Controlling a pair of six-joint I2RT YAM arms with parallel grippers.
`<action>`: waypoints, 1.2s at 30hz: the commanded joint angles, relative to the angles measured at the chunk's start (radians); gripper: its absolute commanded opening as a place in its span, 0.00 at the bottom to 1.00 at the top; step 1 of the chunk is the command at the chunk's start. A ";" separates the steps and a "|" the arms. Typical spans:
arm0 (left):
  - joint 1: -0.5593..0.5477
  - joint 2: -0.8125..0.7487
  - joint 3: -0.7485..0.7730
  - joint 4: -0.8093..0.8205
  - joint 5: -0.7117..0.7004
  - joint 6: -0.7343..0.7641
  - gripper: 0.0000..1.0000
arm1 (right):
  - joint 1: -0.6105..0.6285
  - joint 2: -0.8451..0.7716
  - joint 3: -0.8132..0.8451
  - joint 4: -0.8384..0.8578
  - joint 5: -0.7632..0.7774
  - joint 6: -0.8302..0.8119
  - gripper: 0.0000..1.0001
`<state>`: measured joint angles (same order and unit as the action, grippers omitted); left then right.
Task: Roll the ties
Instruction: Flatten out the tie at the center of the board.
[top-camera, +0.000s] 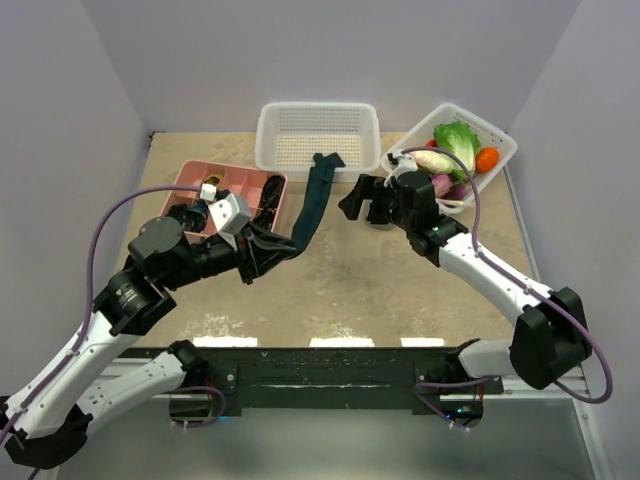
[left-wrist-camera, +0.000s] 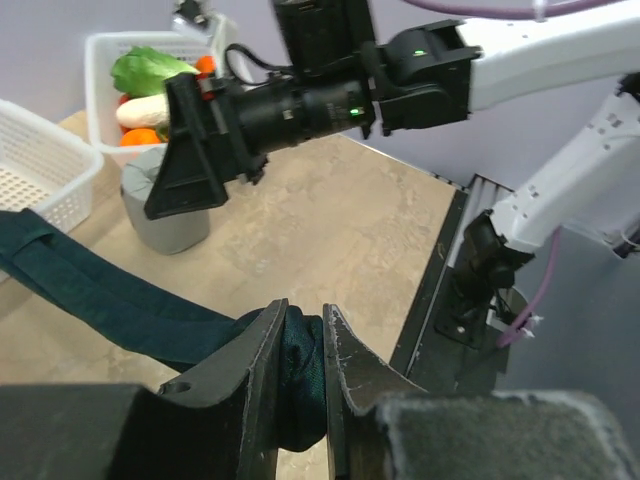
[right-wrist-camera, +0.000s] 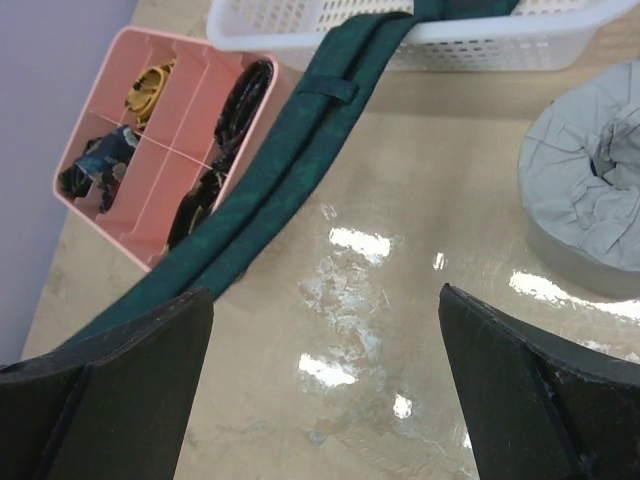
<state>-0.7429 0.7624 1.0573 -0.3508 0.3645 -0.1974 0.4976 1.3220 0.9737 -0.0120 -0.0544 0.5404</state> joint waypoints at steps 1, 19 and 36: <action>-0.007 -0.054 0.021 -0.016 0.171 0.004 0.23 | 0.009 0.042 0.022 0.009 -0.039 0.015 0.99; -0.007 -0.106 0.020 -0.079 0.240 -0.007 0.25 | 0.016 0.393 0.109 0.360 -0.122 0.342 0.99; -0.007 -0.087 0.078 -0.172 0.154 0.015 0.13 | 0.016 0.539 0.215 0.423 -0.208 0.409 0.94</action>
<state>-0.7467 0.6651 1.0740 -0.4946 0.5678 -0.1970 0.5102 1.9244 1.1721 0.4198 -0.2287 0.9607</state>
